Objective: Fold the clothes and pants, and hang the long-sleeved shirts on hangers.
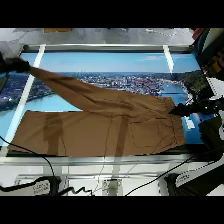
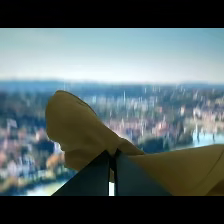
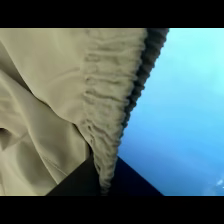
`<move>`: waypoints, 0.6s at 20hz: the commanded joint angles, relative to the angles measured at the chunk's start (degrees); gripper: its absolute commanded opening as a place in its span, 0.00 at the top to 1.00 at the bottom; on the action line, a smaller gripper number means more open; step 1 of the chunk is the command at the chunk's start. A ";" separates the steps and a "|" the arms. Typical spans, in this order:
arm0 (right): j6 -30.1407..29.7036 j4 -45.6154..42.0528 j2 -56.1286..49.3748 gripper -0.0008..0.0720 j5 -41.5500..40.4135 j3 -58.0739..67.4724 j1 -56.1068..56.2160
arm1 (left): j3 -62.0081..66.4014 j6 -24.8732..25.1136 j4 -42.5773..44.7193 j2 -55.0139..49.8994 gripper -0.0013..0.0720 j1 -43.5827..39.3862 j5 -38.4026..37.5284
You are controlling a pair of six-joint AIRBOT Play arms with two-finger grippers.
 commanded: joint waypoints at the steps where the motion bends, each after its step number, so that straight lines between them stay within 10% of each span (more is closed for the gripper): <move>1: 0.00 -0.79 0.24 0.94 -0.09 0.04 -0.04 | 0.07 -8.55 5.51 -4.74 0.97 -0.11 -9.20; 12: 0.00 -0.79 0.22 0.94 -1.03 0.04 -0.02 | 0.07 -8.52 -4.35 -22.03 0.96 -10.62 16.41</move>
